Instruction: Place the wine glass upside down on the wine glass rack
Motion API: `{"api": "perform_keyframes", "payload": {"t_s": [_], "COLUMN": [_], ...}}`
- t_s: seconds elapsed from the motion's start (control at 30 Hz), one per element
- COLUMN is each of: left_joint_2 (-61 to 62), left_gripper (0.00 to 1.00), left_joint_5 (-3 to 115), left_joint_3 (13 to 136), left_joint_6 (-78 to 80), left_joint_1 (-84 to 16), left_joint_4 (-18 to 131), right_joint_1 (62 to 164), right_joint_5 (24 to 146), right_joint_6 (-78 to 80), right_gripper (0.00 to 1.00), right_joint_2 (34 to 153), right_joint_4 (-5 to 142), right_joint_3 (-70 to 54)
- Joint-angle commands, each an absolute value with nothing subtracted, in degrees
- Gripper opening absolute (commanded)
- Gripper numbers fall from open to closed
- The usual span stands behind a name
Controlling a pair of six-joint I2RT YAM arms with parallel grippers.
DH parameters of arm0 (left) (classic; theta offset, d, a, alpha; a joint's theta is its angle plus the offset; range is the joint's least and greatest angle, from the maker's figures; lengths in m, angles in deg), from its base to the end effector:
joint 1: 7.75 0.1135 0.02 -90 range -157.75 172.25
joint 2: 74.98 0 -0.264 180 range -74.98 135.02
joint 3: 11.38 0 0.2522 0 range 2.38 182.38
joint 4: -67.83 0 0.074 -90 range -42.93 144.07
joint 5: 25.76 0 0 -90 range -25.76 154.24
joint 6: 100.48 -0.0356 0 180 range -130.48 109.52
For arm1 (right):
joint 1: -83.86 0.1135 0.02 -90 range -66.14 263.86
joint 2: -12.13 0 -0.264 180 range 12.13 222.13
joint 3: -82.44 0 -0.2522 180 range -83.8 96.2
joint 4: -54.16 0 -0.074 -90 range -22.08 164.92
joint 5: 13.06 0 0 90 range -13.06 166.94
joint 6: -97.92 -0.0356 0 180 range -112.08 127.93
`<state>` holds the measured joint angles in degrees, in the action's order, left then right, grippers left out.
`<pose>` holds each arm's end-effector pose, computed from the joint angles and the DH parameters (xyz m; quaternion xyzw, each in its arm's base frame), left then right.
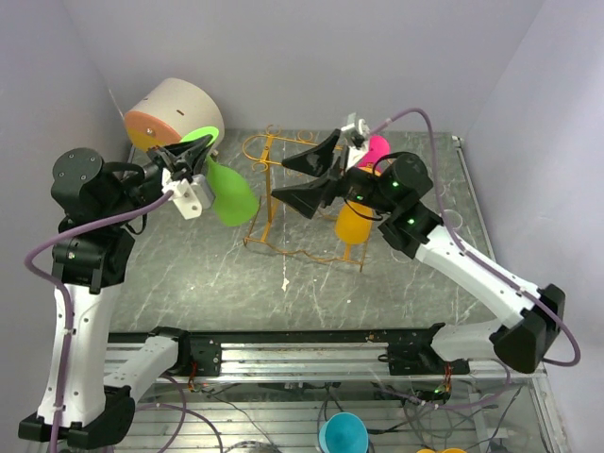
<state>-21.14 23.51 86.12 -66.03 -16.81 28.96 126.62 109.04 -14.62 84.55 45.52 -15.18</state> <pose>0.1418 -0.0461 0.5092 0.5557 0.3995 0.0559 0.7270 0.1982 0.2090 0.4420 -0.3195 0.5127 0.5569 0.5701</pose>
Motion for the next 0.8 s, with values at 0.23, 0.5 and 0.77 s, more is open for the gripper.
{"api": "perform_keyframes", "payload": {"t_s": [0.23, 0.5, 0.77], "left_joint_2": [-21.9, -23.4, -24.9], "left_gripper": [0.07, 0.07, 0.07], "left_joint_5": [10.2, 9.4, 7.6], "left_joint_3": [85.2, 83.4, 81.5], "left_joint_6": [-59.0, -59.2, -61.4], "left_joint_1": [-16.5, -16.5, -16.5], "left_joint_4": [31.5, 33.5, 34.7], "right_joint_1": [135.6, 136.8, 137.6], "right_joint_5": [105.1, 104.9, 104.7], "right_joint_6": [-13.8, -14.5, -14.7], "right_gripper": [0.64, 0.46, 0.36], "right_joint_2": [95.8, 100.7, 104.4], "right_joint_4": [41.1, 42.1, 45.8], "right_joint_3": [-3.2, 1.3, 5.6]}}
